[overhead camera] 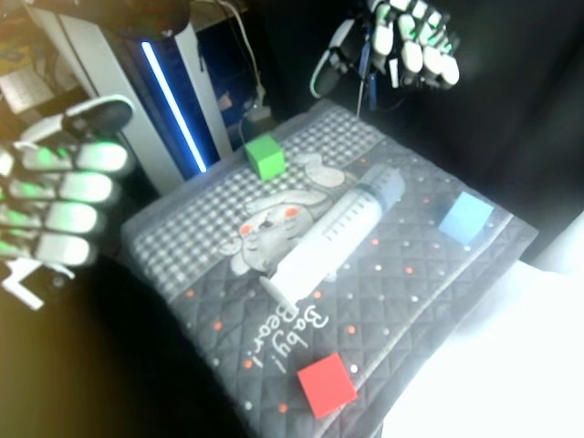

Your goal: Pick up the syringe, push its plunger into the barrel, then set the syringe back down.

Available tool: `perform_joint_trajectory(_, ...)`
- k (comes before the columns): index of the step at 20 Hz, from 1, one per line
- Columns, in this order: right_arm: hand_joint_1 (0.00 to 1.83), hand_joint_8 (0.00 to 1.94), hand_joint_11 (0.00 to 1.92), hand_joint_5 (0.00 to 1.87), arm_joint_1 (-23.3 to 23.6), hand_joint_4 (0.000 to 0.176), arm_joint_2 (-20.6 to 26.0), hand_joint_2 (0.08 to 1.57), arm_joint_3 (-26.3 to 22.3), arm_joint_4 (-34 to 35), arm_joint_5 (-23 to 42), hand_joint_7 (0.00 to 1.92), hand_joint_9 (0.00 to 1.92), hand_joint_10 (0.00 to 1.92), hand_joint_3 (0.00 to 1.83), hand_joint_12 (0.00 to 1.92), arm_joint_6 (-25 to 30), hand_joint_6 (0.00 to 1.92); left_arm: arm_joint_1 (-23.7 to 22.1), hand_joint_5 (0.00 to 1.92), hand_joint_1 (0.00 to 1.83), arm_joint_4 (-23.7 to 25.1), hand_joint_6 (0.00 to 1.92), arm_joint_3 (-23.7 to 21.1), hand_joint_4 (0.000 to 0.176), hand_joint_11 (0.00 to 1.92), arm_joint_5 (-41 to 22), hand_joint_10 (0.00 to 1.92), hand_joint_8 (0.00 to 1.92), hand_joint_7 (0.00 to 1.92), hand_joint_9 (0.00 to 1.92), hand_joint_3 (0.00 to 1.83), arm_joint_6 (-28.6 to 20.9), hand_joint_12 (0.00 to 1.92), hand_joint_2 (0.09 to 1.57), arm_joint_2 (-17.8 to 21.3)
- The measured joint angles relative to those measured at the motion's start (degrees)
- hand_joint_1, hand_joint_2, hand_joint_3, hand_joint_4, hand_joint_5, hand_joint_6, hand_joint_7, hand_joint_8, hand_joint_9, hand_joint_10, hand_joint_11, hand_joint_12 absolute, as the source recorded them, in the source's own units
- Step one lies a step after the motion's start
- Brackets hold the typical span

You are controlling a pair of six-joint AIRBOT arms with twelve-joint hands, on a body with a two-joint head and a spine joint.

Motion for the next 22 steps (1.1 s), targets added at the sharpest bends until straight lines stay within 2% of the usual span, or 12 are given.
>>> perform_joint_trajectory(1, 0.69, 0.0, 0.05, 0.28, -0.1, 0.035, -0.2, 0.64, 0.0, 0.1, -0.4, 0.23, 0.17, 0.0, 0.0, 0.12, 0.0, 0.0, -0.2, 0.06, 0.51, 0.6, 0.0, 0.2, 0.095, 0.0, 0.3, 0.0, 0.0, 0.05, 0.0, 0.01, -0.4, 0.0, 0.81, -0.1)
perform_joint_trajectory(3, 0.66, 0.0, 0.06, 0.27, -0.2, 0.026, -0.6, 0.64, 0.3, 0.4, -0.7, 0.23, 0.18, 0.01, 0.0, 0.11, 0.1, 0.0, -0.8, 0.06, 0.49, 1.4, 0.0, 0.2, 0.067, 0.0, 1.4, 0.0, 0.0, 0.06, 0.0, 0.0, -0.4, 0.0, 0.8, -0.4)
perform_joint_trajectory(4, 0.64, 0.0, 0.05, 0.25, -0.2, 0.028, -0.6, 0.63, 0.3, 0.6, -0.7, 0.22, 0.18, 0.01, 0.0, 0.11, 0.1, 0.0, -1.3, 0.05, 0.47, 2.1, 0.0, 0.2, 0.035, 0.0, 2.1, 0.0, 0.0, 0.05, 0.0, 0.0, -0.5, 0.0, 0.81, -0.4)
perform_joint_trajectory(6, 0.65, 0.0, 0.06, 0.25, -0.2, 0.039, -0.7, 0.63, 0.5, 0.5, -0.7, 0.23, 0.19, 0.0, 0.0, 0.1, 0.1, 0.0, -3.8, 0.0, 0.56, 5.4, 0.0, 0.7, 0.037, 0.0, 5.2, 0.0, 0.0, 0.0, 0.0, 0.0, -1.3, 0.0, 0.81, -0.5)
perform_joint_trajectory(7, 0.63, 0.0, 0.07, 0.25, -0.3, 0.038, -0.8, 0.62, 0.5, 0.5, -0.7, 0.23, 0.19, 0.01, 0.0, 0.1, 0.2, 0.0, -4.8, 0.0, 0.61, 6.9, 0.0, 0.9, 0.014, 0.0, 6.6, 0.0, 0.0, 0.0, 0.0, 0.0, -1.9, 0.0, 0.81, -0.5)
perform_joint_trajectory(8, 0.63, 0.0, 0.08, 0.24, -0.5, 0.029, -0.8, 0.63, 0.5, 0.6, -0.6, 0.23, 0.19, 0.01, 0.0, 0.11, 0.2, 0.0, -6.4, 0.0, 0.53, 9.1, 0.0, 1.9, 0.055, 0.0, 8.3, 0.0, 0.0, 0.0, 0.0, 0.01, -3.6, 0.0, 0.83, -1.2)
perform_joint_trajectory(10, 0.61, 0.0, 0.07, 0.25, -0.5, 0.039, -0.9, 0.64, 0.5, 0.7, -0.7, 0.24, 0.2, 0.01, 0.0, 0.1, 0.2, 0.0, -9.7, 0.03, 0.5, 16.2, 0.0, 3.8, 0.017, 0.13, 13.7, 0.01, 0.0, 0.06, 0.07, 0.0, -8.2, 0.07, 0.81, -3.2)
perform_joint_trajectory(11, 0.61, 0.0, 0.07, 0.25, -0.5, 0.044, -0.9, 0.66, 0.5, 0.7, -0.7, 0.23, 0.19, 0.0, 0.01, 0.1, 0.2, 0.0, -10.8, 0.01, 0.48, 19.7, 0.0, 4.7, 0.039, 0.07, 15.9, 0.0, 0.0, 0.07, 0.05, 0.0, -10.7, 0.05, 0.8, -4.1)
perform_joint_trajectory(14, 0.61, 0.0, 0.07, 0.22, -0.5, 0.056, -1.1, 0.64, 0.5, 0.8, -0.7, 0.23, 0.18, 0.0, 0.0, 0.09, 0.2, 0.0, -13.8, 0.06, 0.55, 30.2, 0.02, 7.9, 0.0, 0.1, 22.6, 0.02, 0.01, 0.1, 0.09, 0.0, -20.2, 0.07, 0.81, -7.0)
perform_joint_trajectory(16, 0.61, 0.0, 0.05, 0.21, -0.5, 0.057, -1.1, 0.66, 0.5, 0.9, -0.7, 0.21, 0.16, 0.0, 0.01, 0.08, 0.2, 0.0, -15.3, 0.06, 0.56, 35.4, 0.01, 8.8, 0.0, 0.12, 25.0, 0.02, 0.01, 0.12, 0.11, 0.0, -23.3, 0.08, 0.78, -7.7)
perform_joint_trajectory(20, 0.61, 0.01, 0.06, 0.21, -0.5, 0.101, -1.1, 0.66, 0.6, 0.7, -0.7, 0.22, 0.18, 0.01, 0.0, 0.08, 0.2, 0.0, -16.1, 0.0, 0.52, 42.5, 0.0, 9.6, 0.0, 0.0, 29.0, 0.0, 0.0, 0.0, 0.0, 0.0, -26.0, 0.01, 0.77, -10.2)
perform_joint_trajectory(22, 0.6, 0.0, 0.06, 0.2, -0.5, 0.093, -1.1, 0.66, 0.6, 0.8, -0.7, 0.21, 0.17, 0.0, 0.0, 0.08, 0.2, 0.0, -16.2, 0.0, 0.49, 44.9, 0.0, 11.6, 0.0, 0.0, 30.1, 0.0, 0.0, 0.0, 0.0, 0.0, -29.6, 0.0, 0.73, -11.9)
